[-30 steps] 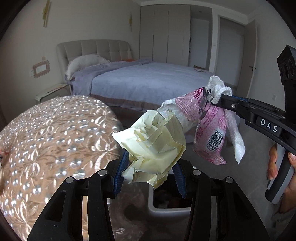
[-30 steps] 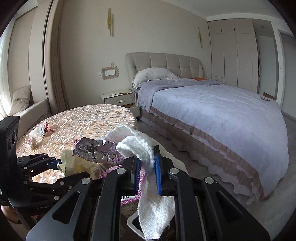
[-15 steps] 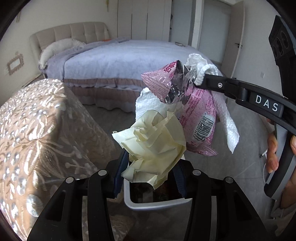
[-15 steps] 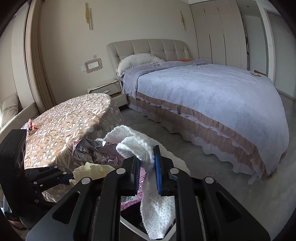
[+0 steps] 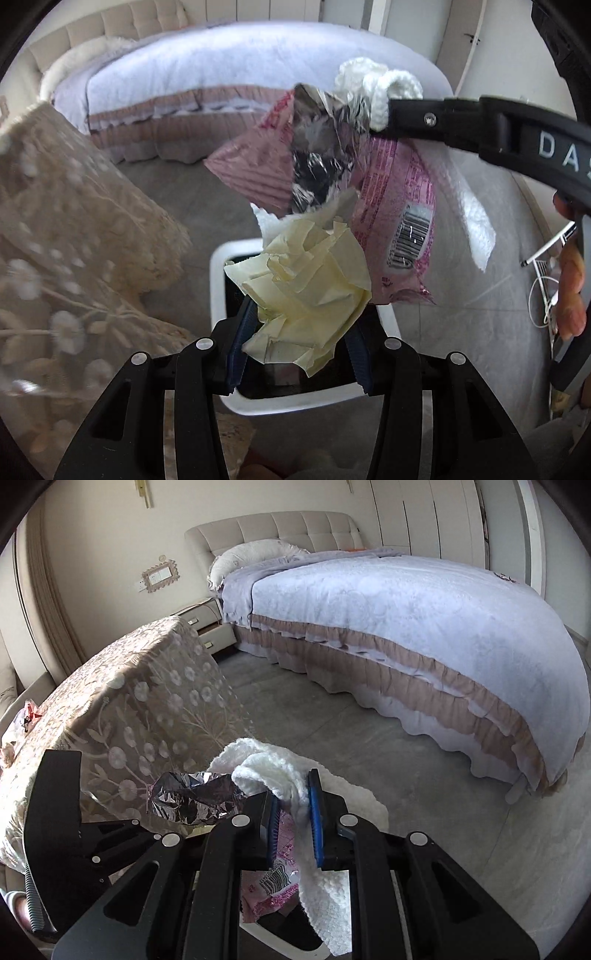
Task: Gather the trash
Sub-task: 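Carry the tissue and towel bundle over the bin and open both tools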
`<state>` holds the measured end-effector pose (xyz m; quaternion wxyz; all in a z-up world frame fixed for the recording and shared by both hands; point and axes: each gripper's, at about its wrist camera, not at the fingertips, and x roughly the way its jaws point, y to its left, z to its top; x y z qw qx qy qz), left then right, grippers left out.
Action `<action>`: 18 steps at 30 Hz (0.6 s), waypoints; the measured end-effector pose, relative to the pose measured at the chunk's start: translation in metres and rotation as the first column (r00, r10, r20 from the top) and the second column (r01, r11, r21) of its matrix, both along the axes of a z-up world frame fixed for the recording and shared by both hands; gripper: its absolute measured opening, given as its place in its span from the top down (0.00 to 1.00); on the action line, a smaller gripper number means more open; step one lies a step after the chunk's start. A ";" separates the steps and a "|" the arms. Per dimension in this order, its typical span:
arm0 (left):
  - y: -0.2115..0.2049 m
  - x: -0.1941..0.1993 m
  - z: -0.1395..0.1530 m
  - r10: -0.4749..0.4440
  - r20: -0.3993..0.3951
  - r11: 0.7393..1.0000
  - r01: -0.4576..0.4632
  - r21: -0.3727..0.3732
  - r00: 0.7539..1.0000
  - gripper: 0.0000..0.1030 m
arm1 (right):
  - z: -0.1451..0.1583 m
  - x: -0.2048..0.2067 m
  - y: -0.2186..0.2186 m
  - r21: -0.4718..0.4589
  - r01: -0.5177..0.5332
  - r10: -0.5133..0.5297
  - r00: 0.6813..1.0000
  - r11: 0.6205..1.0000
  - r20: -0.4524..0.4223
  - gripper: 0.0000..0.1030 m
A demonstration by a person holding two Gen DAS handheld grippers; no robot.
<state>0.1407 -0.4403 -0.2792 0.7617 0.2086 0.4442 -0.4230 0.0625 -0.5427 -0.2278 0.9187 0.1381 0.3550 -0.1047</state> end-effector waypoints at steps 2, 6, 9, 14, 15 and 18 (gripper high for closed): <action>-0.006 0.003 -0.014 -0.011 -0.010 0.999 0.012 0.031 1.000 0.55 | -0.011 0.005 0.000 -0.012 0.009 -0.009 1.000 1.000 -0.028 0.84; -0.012 0.011 -0.029 -0.029 -0.052 0.998 0.032 0.063 0.998 0.17 | -0.031 0.015 0.002 -0.003 -0.008 0.008 0.997 1.000 -0.078 0.84; -0.014 0.007 -0.039 -0.030 -0.059 0.996 0.035 0.087 0.998 0.05 | -0.046 0.021 0.000 0.044 -0.015 0.020 0.994 0.999 -0.109 0.84; -0.015 0.006 -0.040 -0.021 -0.022 0.993 0.024 0.112 1.000 0.05 | -0.065 0.028 0.002 0.072 -0.021 0.033 0.986 0.997 -0.165 0.84; -0.014 0.005 -0.038 -0.019 -0.015 0.994 0.021 0.110 1.000 0.05 | -0.069 0.029 0.003 0.077 -0.025 0.039 0.983 0.997 -0.182 0.84; -0.005 0.001 -0.037 -0.019 0.008 0.994 0.018 0.105 1.000 0.05 | -0.078 0.032 0.007 0.092 -0.057 0.076 0.971 0.994 -0.225 0.58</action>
